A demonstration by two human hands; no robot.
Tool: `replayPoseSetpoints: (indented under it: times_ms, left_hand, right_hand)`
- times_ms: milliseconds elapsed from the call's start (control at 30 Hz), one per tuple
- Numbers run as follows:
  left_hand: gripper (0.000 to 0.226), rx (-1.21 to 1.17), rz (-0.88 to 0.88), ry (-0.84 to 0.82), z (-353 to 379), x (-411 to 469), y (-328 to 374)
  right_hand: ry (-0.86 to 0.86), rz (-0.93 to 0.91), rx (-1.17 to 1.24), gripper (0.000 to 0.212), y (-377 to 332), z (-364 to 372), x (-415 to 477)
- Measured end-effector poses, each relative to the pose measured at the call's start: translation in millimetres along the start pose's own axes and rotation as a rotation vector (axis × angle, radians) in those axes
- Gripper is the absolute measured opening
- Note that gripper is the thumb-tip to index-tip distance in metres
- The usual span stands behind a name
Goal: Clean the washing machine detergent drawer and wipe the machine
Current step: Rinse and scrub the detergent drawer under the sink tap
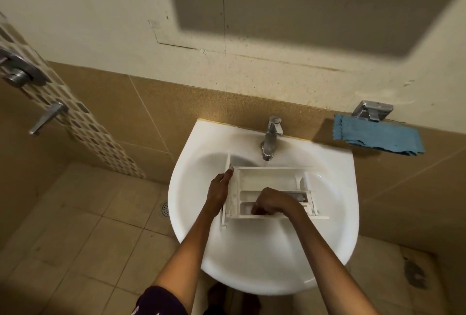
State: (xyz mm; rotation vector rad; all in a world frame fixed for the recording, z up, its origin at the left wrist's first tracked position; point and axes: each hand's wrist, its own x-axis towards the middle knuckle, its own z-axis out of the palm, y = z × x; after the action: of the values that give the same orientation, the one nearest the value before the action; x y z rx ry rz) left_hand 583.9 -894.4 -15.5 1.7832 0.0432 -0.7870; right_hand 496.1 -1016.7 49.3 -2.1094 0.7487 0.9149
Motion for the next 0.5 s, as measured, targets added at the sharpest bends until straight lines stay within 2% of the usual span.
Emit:
replayPoseSetpoints:
  times_ms: [100,233,267,400,433,500]
  left_hand:
    - [0.051,-0.021,0.009,-0.002,1,-3,3]
    - [0.041,-0.030,0.005,-0.015,-2,-1,3]
    - [0.042,-0.038,0.004,-0.010,-3,1,1]
    - [0.045,-0.047,0.016,-0.011,-2,1,1]
    - [0.047,-0.031,0.012,-0.007,-1,1,1]
    - [0.047,-0.015,0.009,-0.012,2,1,3]
  right_hand:
    - [0.139,0.032,-0.198,0.031,-1,0,-6]
    - [0.147,-0.216,-0.237,0.036,-9,39,-9]
    - [0.177,-0.228,-0.258,0.036,-2,45,-13]
    - [0.395,-0.068,-0.475,0.032,29,32,-19]
    - [0.402,-0.068,-0.467,0.031,29,32,-18]
    - [0.347,-0.184,-0.338,0.032,18,42,-17]
